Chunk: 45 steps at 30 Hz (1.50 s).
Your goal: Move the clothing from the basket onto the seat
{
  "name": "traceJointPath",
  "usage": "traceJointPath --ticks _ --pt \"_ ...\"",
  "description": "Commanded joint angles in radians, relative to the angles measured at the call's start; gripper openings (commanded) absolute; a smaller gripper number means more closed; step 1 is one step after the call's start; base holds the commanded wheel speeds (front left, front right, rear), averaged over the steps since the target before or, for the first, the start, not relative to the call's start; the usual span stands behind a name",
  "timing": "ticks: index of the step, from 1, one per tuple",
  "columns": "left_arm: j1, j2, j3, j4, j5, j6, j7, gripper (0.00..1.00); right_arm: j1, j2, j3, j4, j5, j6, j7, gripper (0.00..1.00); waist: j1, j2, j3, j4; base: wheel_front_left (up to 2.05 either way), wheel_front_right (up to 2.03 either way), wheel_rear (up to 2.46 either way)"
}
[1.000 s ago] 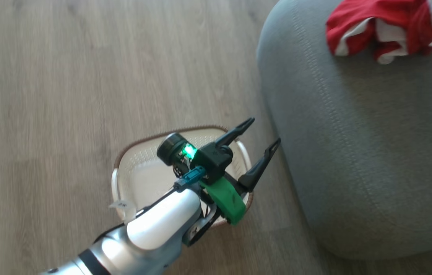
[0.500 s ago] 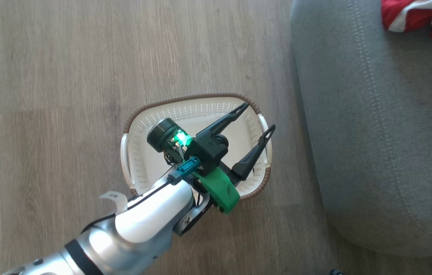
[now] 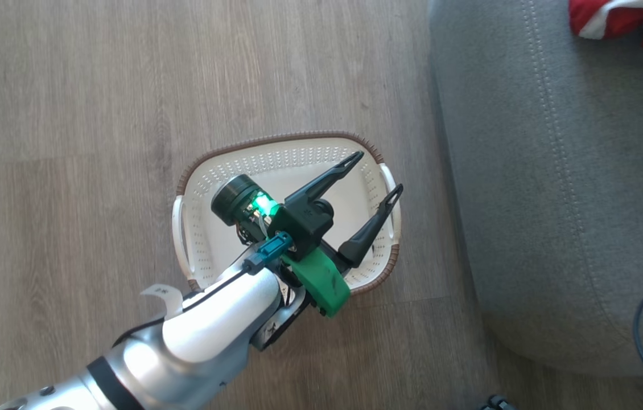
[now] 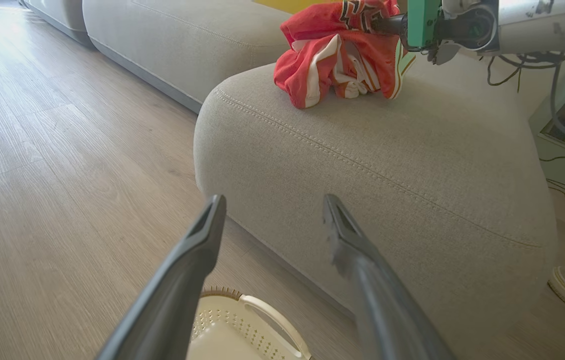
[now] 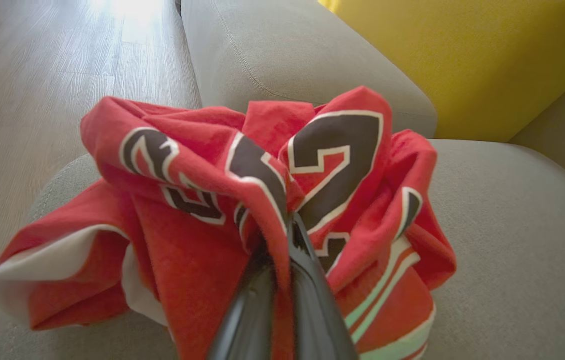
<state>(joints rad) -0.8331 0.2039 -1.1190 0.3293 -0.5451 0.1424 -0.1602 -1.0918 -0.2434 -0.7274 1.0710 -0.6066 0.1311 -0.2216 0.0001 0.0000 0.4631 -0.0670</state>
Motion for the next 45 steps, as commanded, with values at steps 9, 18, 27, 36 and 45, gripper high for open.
traceJointPath --ticks 9,18,27,36,45 --pt "0.008 0.022 0.043 -0.016 -0.03 0.015 -0.029 1.0 -0.01 0.016 0.053 0.015 0.01 0.0 -0.039 1.0 -0.0001 0.0 -0.074 -0.045 0.0 0.0 0.0" --pt "0.068 0.031 0.095 0.035 -0.09 0.031 -0.065 1.0 0.048 0.037 0.244 -0.036 0.138 0.0 -0.04 1.0 -0.0001 0.0 -0.214 -0.065 0.0 0.0 0.0" --pt "0.179 0.071 0.179 0.067 -0.155 0.072 -0.092 1.0 0.147 0.05 0.461 -0.079 0.312 0.0 -0.04 1.0 -0.0001 0.0 -0.356 -0.034 0.0 0.0 0.0" --pt "0.355 0.155 0.309 0.024 -0.203 0.15 -0.101 1.0 0.287 0.095 0.656 -0.184 0.481 0.0 -0.04 1.0 -0.0001 0.0 -0.447 0.007 0.0 0.0 0.0" --pt "0.528 0.222 0.436 -0.089 -0.178 0.216 -0.101 1.0 0.512 0.129 0.712 -0.421 0.598 0.0 -0.04 1.0 -0.0001 0.0 -0.486 0.05 0.0 0.0 0.0"
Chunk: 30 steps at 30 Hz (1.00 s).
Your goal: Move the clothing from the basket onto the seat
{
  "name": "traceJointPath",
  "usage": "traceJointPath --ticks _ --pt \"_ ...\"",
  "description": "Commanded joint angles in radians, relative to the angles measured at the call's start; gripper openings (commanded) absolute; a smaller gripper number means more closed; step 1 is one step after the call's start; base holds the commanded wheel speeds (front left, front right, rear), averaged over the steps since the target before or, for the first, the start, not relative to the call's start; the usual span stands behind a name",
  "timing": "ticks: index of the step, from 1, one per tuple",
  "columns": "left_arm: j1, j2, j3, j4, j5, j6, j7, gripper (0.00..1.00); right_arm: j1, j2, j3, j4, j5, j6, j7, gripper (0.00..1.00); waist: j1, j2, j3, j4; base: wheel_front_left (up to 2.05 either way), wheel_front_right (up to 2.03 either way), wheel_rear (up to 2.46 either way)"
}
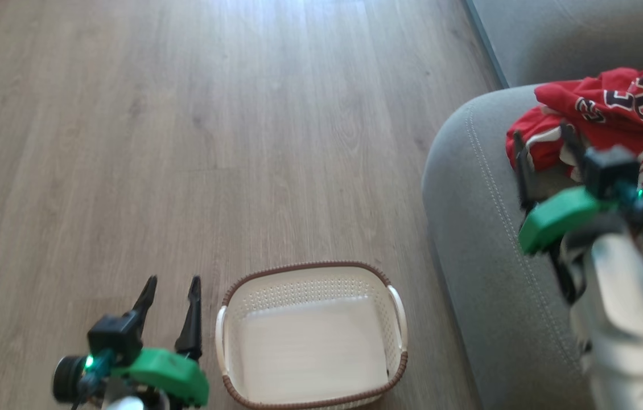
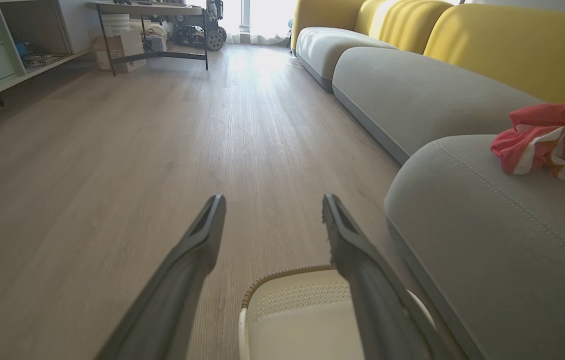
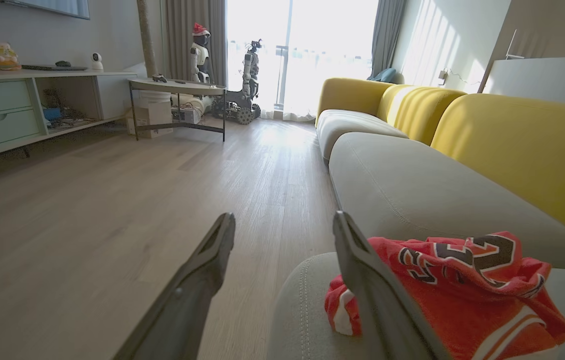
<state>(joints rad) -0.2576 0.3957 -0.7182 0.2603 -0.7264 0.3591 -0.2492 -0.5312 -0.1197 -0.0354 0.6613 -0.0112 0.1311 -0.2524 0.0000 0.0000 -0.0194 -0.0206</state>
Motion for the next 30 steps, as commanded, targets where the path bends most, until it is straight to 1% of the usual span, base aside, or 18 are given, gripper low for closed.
traceJointPath --ticks 1,5,8,12,15,22,30 --pt "-0.027 0.036 0.048 -0.034 0.009 0.005 -0.012 1.0 -0.015 0.015 0.019 -0.044 0.009 0.0 -0.009 1.0 0.0 0.0 -0.007 0.008 0.0 0.0 0.0" --pt "0.052 0.048 0.103 -0.091 0.04 0.028 -0.012 1.0 0.123 0.053 0.007 -0.166 0.032 0.0 -0.009 1.0 0.0 0.0 -0.018 0.026 0.0 0.0 0.0" --pt "0.108 0.049 0.145 -0.129 0.063 0.038 -0.012 1.0 0.223 0.066 0.003 -0.247 0.051 0.0 -0.002 1.0 0.0 0.0 -0.023 0.039 0.0 0.0 0.0" --pt "0.175 0.045 0.189 -0.168 0.09 0.046 -0.012 1.0 0.337 0.069 0.041 -0.348 0.13 0.0 0.011 1.0 0.0 0.0 -0.029 0.051 0.0 0.0 0.0" --pt "0.228 0.037 0.231 -0.189 0.106 0.051 -0.013 1.0 0.418 0.069 0.067 -0.433 0.166 0.0 0.027 1.0 0.0 0.0 -0.034 0.057 0.0 0.0 0.0" --pt "0.285 0.022 0.286 -0.206 0.123 0.031 -0.013 1.0 0.504 0.069 0.073 -0.517 0.202 0.0 0.051 1.0 0.0 0.0 -0.044 0.068 0.0 0.0 0.0" --pt "0.324 -0.001 0.353 -0.21 0.134 -0.03 -0.013 1.0 0.547 0.069 0.086 -0.536 0.223 0.0 0.059 1.0 0.0 0.0 -0.047 0.074 0.0 0.0 0.0"
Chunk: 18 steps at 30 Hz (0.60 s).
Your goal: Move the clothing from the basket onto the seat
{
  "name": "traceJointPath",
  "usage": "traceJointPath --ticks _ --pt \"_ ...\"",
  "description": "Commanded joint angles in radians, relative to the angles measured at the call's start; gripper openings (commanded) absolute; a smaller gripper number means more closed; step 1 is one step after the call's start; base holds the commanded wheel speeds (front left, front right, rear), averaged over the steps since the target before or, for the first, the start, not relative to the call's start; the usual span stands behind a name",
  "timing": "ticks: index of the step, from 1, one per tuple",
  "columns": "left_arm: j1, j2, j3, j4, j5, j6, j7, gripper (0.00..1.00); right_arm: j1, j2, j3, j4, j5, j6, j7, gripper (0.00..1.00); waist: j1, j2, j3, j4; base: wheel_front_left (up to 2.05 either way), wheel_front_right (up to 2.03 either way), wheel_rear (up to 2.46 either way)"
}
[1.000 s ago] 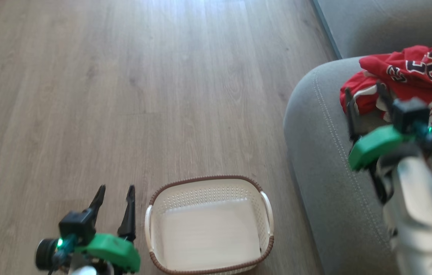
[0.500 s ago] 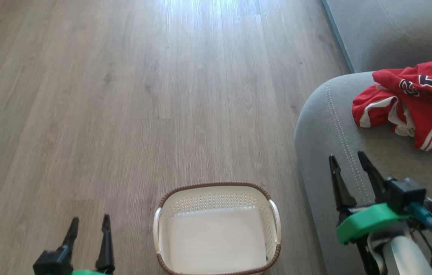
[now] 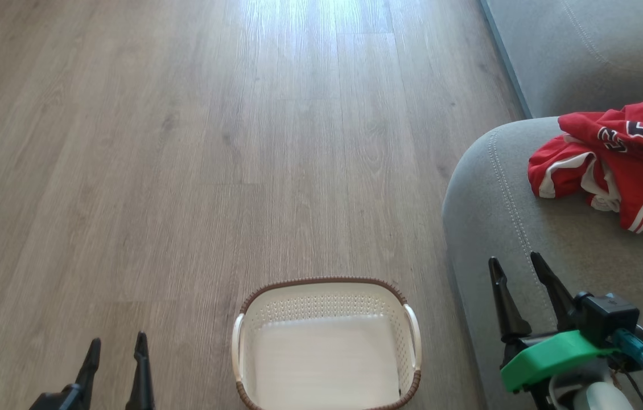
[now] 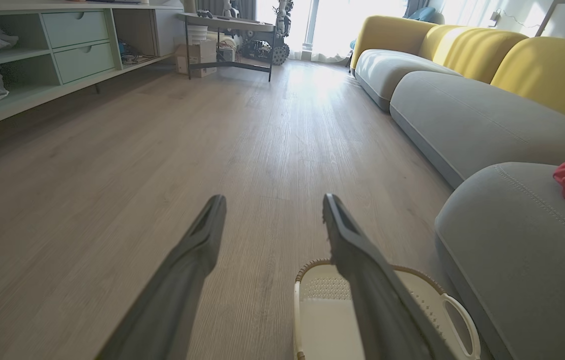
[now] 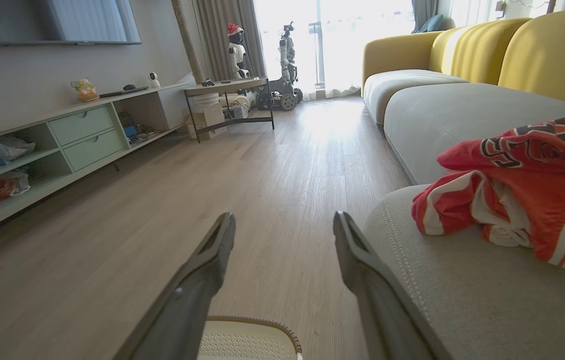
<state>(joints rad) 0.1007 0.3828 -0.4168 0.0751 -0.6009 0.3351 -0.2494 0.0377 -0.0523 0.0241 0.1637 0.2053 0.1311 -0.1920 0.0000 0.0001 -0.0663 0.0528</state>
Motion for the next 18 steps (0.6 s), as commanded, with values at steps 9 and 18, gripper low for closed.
traceJointPath --ticks 9,18 --pt "-0.02 -0.007 0.094 0.033 0.04 -0.048 -0.012 1.0 -0.012 0.002 0.034 -0.024 0.023 0.0 -0.012 1.0 0.0 -0.0001 -0.001 -0.005 0.0 0.0 0.0" --pt "-0.016 -0.025 0.113 0.064 0.064 -0.069 -0.012 1.0 -0.016 0.002 0.029 -0.007 0.028 0.0 -0.022 1.0 0.0 -0.0001 0.0 -0.01 0.0 0.0 0.0"
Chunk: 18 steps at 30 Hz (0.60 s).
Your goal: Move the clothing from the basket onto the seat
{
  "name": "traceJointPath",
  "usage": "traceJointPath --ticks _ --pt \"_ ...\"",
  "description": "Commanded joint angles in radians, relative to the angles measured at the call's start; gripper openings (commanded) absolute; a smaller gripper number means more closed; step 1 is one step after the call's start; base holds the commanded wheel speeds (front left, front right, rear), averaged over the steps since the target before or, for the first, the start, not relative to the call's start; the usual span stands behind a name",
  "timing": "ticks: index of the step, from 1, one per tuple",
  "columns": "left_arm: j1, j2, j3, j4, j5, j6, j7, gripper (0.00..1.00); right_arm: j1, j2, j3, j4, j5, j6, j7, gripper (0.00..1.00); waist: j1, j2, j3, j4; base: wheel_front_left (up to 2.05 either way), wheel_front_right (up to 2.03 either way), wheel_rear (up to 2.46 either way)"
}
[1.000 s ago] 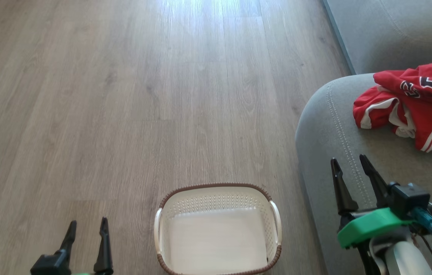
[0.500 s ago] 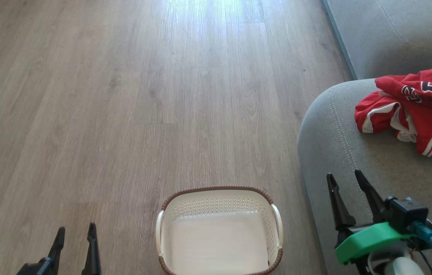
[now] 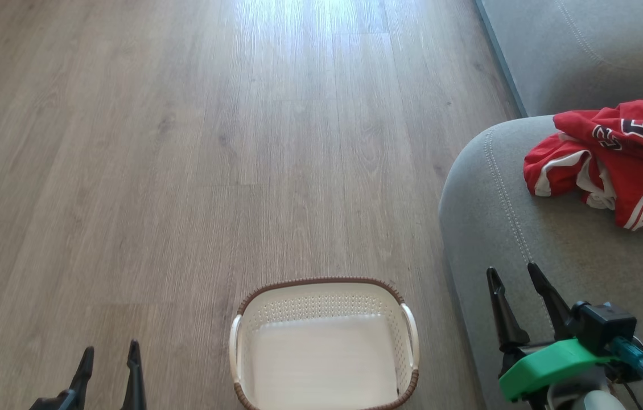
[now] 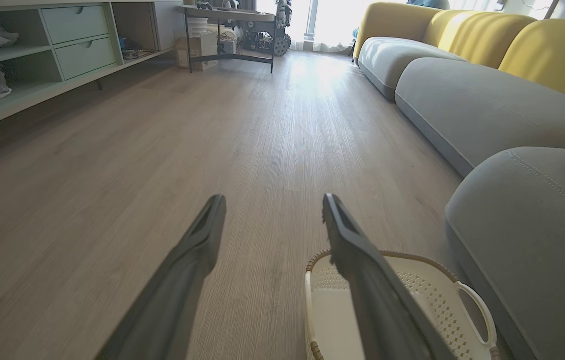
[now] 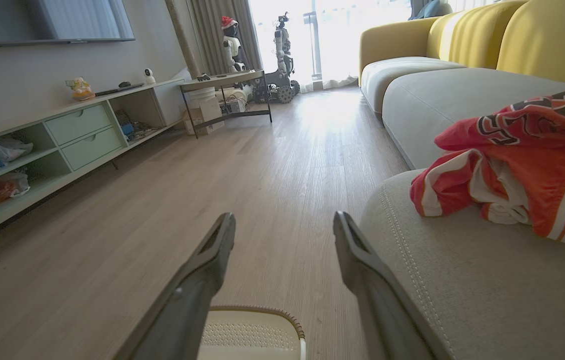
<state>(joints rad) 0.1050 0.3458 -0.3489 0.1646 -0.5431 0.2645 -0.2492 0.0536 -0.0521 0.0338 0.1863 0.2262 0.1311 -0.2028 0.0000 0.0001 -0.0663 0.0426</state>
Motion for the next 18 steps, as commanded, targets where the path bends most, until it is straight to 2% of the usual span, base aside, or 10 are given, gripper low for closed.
traceJointPath --ticks 1,18 --pt "-0.021 0.01 0.047 -0.023 0.008 -0.001 -0.013 1.0 -0.032 0.002 0.018 -0.027 0.008 0.0 -0.012 1.0 0.0 -0.0001 0.0 0.0 0.0 0.0 0.0" --pt "-0.021 -0.014 0.067 -0.004 0.035 -0.03 -0.013 1.0 -0.039 0.002 0.017 -0.005 0.009 0.0 -0.02 1.0 0.0 -0.0001 0.001 0.0 0.0 0.0 0.0"
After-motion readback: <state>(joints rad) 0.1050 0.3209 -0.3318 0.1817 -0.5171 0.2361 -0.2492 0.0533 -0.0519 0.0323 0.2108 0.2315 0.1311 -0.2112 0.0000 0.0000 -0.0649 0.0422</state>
